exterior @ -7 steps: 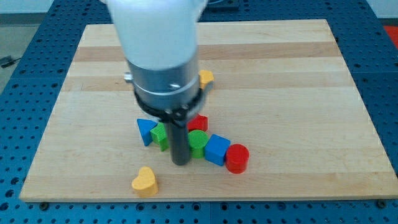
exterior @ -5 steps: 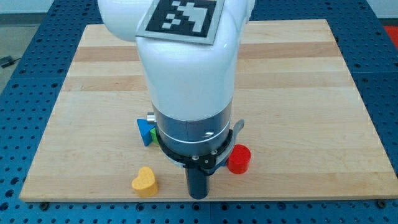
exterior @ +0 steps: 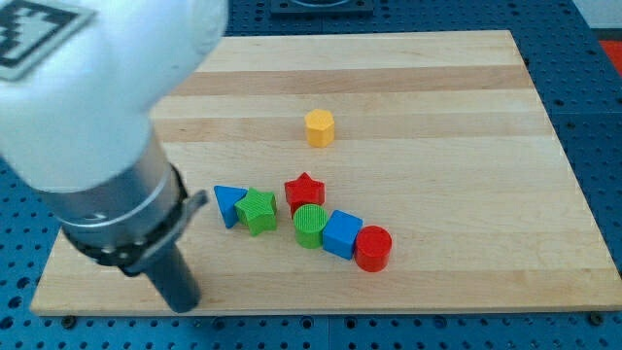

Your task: Move the yellow heart to the left of blue triangle

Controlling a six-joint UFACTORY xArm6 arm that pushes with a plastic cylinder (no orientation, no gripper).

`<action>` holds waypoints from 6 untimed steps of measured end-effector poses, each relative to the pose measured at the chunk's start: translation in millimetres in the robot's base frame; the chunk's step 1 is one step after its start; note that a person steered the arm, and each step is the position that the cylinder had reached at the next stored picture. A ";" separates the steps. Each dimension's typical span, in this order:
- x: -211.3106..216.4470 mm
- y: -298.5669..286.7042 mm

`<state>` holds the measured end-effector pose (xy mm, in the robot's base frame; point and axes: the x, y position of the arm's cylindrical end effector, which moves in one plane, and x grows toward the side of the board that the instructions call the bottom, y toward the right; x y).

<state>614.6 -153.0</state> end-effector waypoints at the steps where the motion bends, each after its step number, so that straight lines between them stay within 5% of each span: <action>1: -18.2 -38.7; 3: -48.9 -82.5; 5: -8.1 -87.3; 6: -24.2 -67.9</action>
<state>590.4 -220.9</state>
